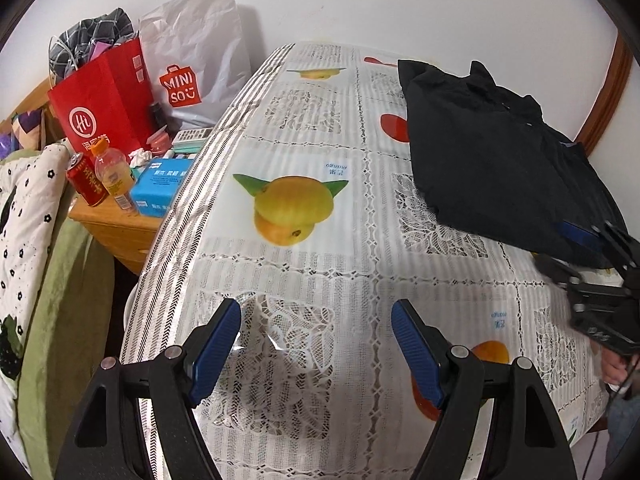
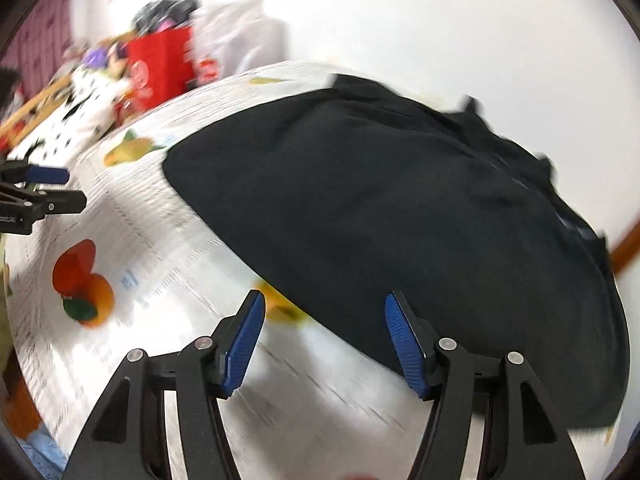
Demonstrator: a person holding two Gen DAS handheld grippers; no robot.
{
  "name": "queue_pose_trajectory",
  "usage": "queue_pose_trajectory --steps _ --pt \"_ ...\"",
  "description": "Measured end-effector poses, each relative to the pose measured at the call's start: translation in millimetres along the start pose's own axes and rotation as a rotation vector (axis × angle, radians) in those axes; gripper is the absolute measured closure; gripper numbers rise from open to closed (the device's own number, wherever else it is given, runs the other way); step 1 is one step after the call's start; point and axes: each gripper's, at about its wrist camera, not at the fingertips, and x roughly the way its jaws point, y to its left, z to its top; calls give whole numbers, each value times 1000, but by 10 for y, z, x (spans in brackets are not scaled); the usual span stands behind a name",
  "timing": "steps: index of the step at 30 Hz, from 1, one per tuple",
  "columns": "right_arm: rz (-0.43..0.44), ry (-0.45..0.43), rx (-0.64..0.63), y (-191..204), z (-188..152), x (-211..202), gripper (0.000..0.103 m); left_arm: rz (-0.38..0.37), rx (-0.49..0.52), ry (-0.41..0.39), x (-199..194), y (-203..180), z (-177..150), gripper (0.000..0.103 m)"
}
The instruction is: Fold large clothes
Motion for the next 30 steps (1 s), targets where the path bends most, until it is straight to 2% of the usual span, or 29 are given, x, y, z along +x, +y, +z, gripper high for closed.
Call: queue_pose_trajectory --steps 5,12,15,17,20,24,27,30 --pt "-7 -30 -144 362 276 175 41 -14 -7 3 35 40 19 27" --pt "-38 -50 -221 599 611 387 41 -30 -20 -2 63 55 49 27" --pt "2 -43 -184 575 714 453 47 -35 -24 1 84 48 60 27" --pt "41 -26 -139 530 755 493 71 -32 -23 2 98 41 62 27" --pt "6 -25 -127 555 804 523 86 -30 -18 1 98 16 66 27" --pt "73 -68 -38 492 934 328 93 -40 -15 -8 69 -41 87 27" --pt "162 -159 58 270 1020 24 94 -44 -10 -15 26 -117 110 27" --pt "166 -261 172 -128 1006 -328 94 -54 10 -35 -42 -256 140 27"
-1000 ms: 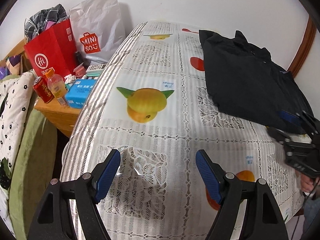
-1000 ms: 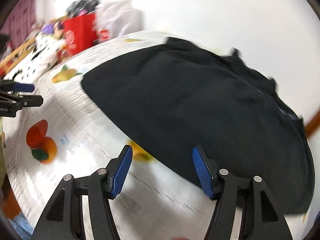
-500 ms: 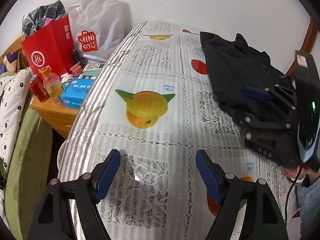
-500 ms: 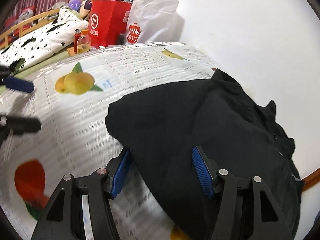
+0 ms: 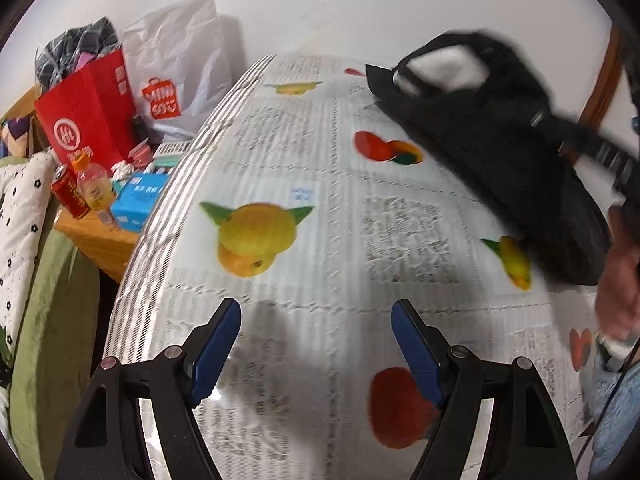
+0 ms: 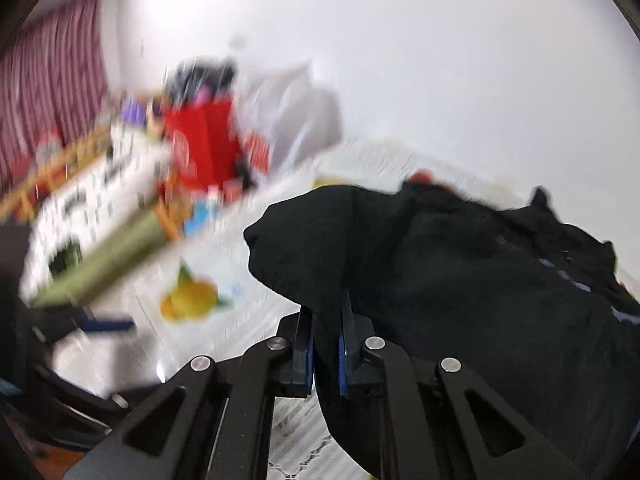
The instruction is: Fold large clothes
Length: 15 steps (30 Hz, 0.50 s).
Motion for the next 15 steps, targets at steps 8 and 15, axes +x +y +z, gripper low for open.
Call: queue_pose_trajectory --steps 8,15 --pt "-191 -240 338 -1369 -195 -1054 95 -87 76 -63 -93 -501 119 27" --pt "-275 -195 543 -2058 -860 -1404 94 -174 175 -74 -39 -1173 214 27"
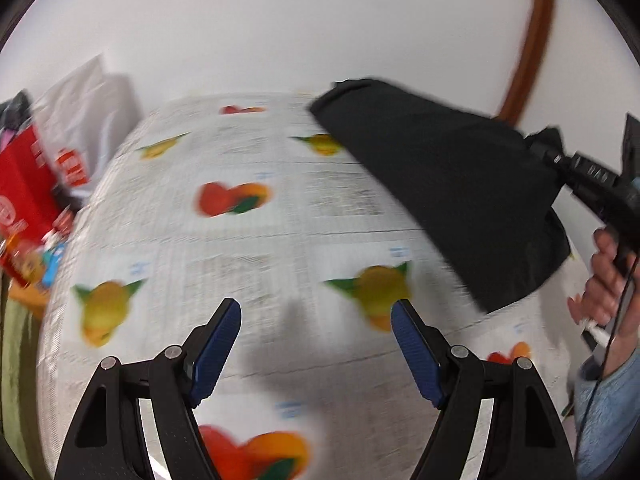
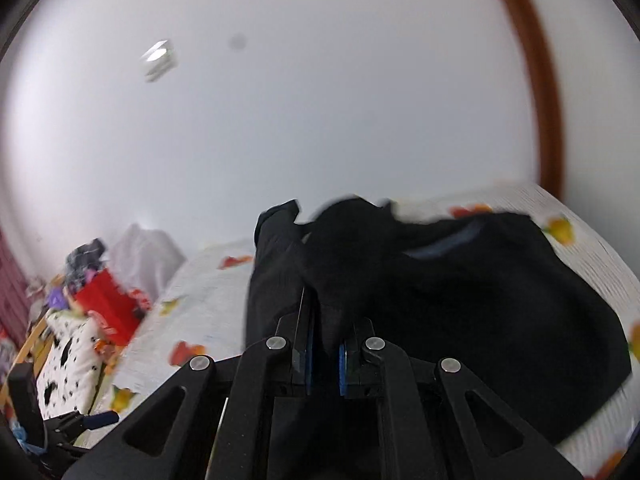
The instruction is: Fold large clothes
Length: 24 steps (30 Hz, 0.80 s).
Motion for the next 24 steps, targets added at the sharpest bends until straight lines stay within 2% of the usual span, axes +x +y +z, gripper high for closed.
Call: queue_pose_trajectory --steps 4,9,13,18,22,24 --pt "-30 75 25 -304 -222 17 89 -57 64 16 142 -416 32 27" --pt "-92 122 -51 -453 -439 -23 85 -120 115 47 307 -836 -4 27" --pt "-213 133 -133 -727 -509 -133 75 -150 134 62 424 -1061 -42 27" --pt "-316 233 -152 -1105 -590 -64 73 -139 129 76 601 -1248 -84 27" --pt "-310 273 -157 -1219 -662 -15 72 -134 89 87 748 -1299 -82 29" --pt "-306 291 -164 -1222 -716 29 70 -122 72 74 763 -1304 -85 38"
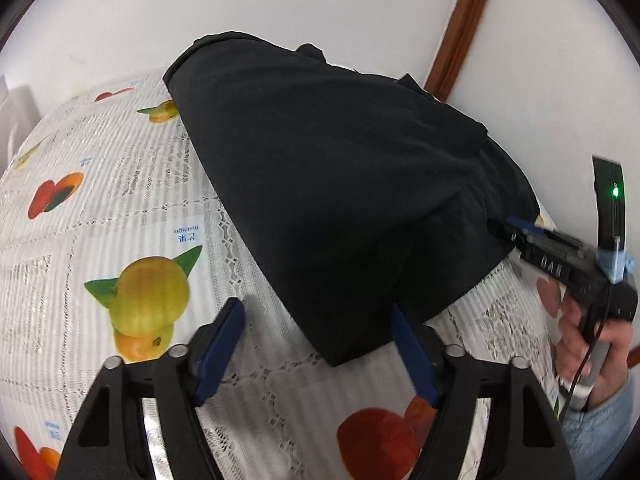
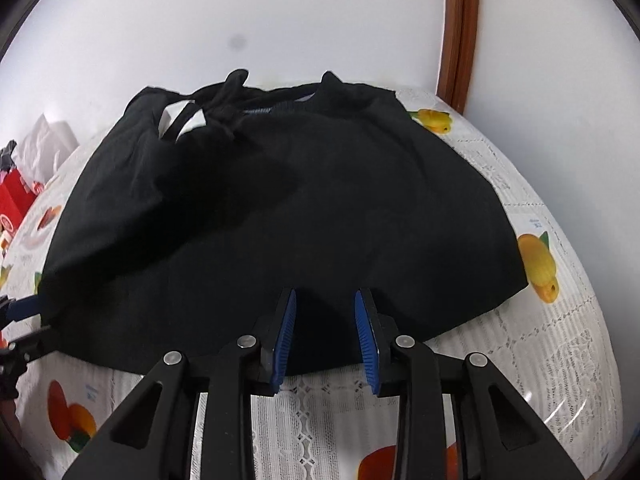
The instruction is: Fold large clothes
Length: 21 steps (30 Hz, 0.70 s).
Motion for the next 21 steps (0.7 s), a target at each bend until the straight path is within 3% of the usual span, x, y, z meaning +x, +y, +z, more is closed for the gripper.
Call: queue_pose_trajectory --steps 4,10,18,21 --pt "-13 7 11 31 3 23 67 -29 -25 -2 -11 41 -9 68" --pt "-6 21 -3 213 35 29 64 7 -18 -12 -90 128 -39 89" --pt "52 32 -53 689 24 -21 63 -2 -107 -27 -265 649 -32 96" --pt "88 35 -87 917 25 -34 54 30 -121 -29 -357 864 -34 98"
